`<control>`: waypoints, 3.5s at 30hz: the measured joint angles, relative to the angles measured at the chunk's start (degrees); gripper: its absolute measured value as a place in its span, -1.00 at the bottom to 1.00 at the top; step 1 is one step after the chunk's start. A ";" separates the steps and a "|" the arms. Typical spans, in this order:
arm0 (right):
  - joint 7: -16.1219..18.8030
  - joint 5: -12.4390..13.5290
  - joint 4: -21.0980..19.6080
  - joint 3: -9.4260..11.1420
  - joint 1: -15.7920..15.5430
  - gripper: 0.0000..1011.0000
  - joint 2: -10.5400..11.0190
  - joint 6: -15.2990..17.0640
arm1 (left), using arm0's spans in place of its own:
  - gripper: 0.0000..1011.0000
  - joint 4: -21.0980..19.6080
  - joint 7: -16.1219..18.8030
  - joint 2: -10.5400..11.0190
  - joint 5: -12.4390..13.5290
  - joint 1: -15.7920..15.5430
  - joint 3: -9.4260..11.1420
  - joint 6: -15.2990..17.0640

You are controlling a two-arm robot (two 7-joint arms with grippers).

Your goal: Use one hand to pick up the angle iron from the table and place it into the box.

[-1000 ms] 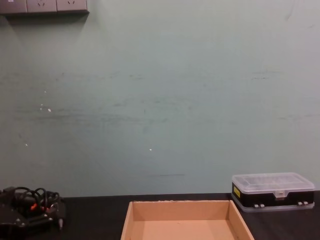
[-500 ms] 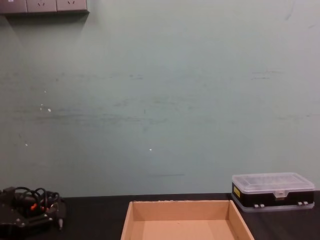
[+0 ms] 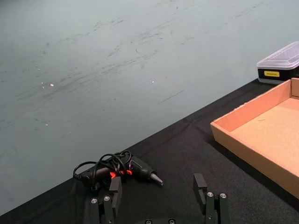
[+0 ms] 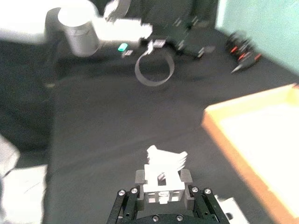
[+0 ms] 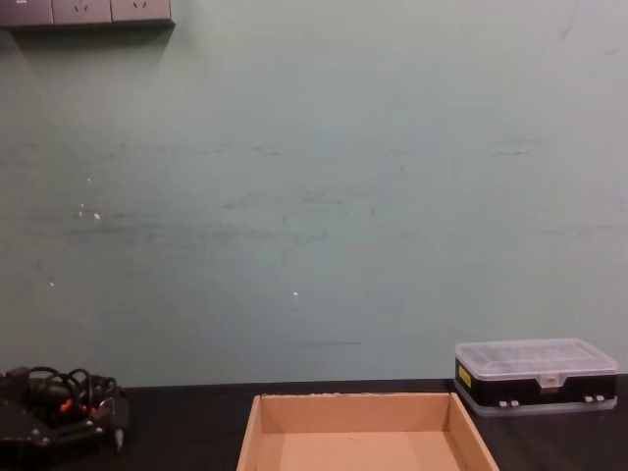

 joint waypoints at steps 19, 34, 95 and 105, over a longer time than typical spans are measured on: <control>-13.28 -7.01 9.52 4.73 8.55 -0.11 -11.69 -4.92 | 0.98 0.00 0.00 0.00 0.00 0.00 0.00 0.00; -14.44 -14.76 31.72 1.32 20.12 -0.11 -23.44 -8.27 | 0.98 0.00 0.00 0.00 0.00 0.00 0.00 0.00; -5.71 -15.15 27.91 7.34 16.47 0.98 -21.79 -7.10 | 0.98 0.00 0.00 0.00 0.00 0.00 0.00 0.00; -0.77 -10.40 16.28 8.85 11.22 0.98 -13.39 -4.67 | 0.98 0.00 0.00 0.00 0.00 0.00 0.00 0.00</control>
